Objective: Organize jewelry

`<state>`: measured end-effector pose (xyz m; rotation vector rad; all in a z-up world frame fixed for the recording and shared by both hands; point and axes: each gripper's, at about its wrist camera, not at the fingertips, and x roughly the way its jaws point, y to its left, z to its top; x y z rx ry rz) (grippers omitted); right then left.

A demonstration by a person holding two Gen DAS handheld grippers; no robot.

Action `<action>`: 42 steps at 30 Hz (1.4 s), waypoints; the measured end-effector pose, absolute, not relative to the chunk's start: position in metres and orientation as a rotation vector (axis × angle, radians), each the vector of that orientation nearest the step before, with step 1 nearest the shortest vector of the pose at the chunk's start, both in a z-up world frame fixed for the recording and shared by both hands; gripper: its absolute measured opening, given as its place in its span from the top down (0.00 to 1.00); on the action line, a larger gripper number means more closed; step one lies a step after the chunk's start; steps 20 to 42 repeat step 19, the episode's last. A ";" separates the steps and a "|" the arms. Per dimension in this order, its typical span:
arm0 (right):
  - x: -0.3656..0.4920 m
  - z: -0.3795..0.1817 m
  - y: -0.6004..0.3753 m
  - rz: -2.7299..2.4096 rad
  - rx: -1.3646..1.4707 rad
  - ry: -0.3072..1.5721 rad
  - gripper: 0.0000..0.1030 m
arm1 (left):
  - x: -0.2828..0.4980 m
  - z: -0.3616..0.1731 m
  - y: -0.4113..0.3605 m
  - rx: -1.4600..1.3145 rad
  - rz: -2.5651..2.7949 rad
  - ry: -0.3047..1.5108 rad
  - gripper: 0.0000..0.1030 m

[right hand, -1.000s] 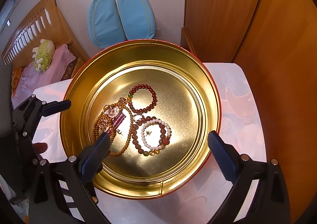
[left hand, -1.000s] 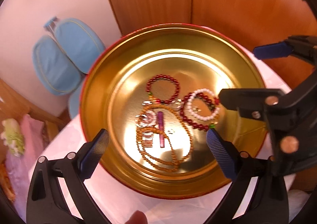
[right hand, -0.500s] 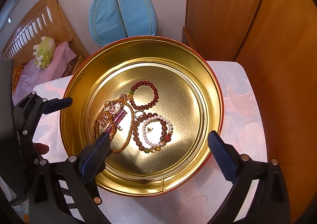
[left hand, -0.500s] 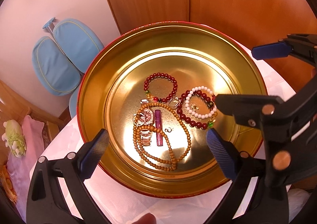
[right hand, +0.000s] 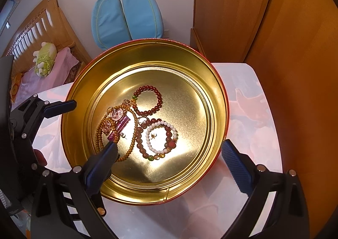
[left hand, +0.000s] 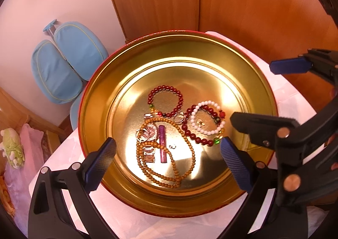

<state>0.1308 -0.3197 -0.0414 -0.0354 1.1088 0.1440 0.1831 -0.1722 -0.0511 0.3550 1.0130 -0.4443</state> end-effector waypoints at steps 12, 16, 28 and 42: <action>0.121 -0.034 -0.321 0.146 -0.030 1.094 0.04 | 0.175 -0.044 -0.172 0.356 -0.435 1.016 0.07; 0.108 -0.024 -0.321 0.151 -0.022 1.058 0.04 | 0.157 -0.035 -0.170 0.378 -0.365 0.979 0.07; 0.093 -0.010 -0.320 0.160 0.007 1.003 0.04 | 0.139 -0.024 -0.159 0.341 -0.299 0.951 0.07; 0.093 -0.010 -0.320 0.160 0.007 1.003 0.04 | 0.139 -0.024 -0.159 0.341 -0.299 0.951 0.07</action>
